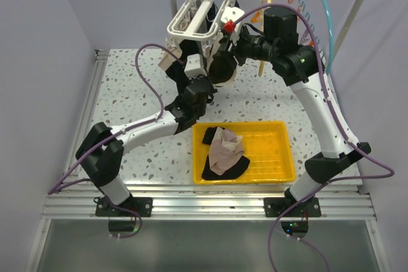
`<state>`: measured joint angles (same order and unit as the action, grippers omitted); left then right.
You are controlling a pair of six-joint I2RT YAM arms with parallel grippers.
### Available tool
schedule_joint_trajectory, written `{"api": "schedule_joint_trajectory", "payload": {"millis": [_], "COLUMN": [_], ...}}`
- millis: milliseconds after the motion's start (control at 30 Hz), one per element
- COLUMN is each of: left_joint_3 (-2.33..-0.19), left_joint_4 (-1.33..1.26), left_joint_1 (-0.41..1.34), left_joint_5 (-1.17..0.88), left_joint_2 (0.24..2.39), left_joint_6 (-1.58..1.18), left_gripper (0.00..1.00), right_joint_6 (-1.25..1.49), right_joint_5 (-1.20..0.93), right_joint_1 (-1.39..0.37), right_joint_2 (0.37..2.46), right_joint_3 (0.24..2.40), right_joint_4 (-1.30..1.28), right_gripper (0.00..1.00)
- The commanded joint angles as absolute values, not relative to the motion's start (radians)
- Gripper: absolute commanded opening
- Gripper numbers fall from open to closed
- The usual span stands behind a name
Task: Remove the underwear clipped to the hanger
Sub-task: Remove the underwear from the hanger.
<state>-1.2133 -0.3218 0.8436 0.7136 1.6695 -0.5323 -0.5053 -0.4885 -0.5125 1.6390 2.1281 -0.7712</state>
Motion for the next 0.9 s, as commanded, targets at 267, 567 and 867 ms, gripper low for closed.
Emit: {"api": "schedule_joint_trajectory", "payload": {"millis": [267, 567, 867], "left_joint_3": [-0.988, -0.885, -0.853], "left_joint_4": [-0.437, -0.449, -0.405], "left_joint_1": [0.723, 0.646, 0.578], "left_joint_5": [0.686, 0.531, 0.488], "left_joint_2": [1.402, 1.252, 1.177], "left_joint_6": [-0.479, -0.379, -0.371], "left_gripper": [0.0, 0.0, 0.0], "right_joint_6": [-0.474, -0.442, -0.188], "right_joint_5": [-0.537, -0.997, -1.091], "right_joint_1": [-0.425, -0.337, -0.347], "right_joint_2": [1.546, 1.532, 1.683], "right_joint_3": [2.068, 1.939, 2.032], "right_joint_4": [-0.793, -0.6, -0.275], "right_gripper": [0.54, 0.71, 0.73]}}
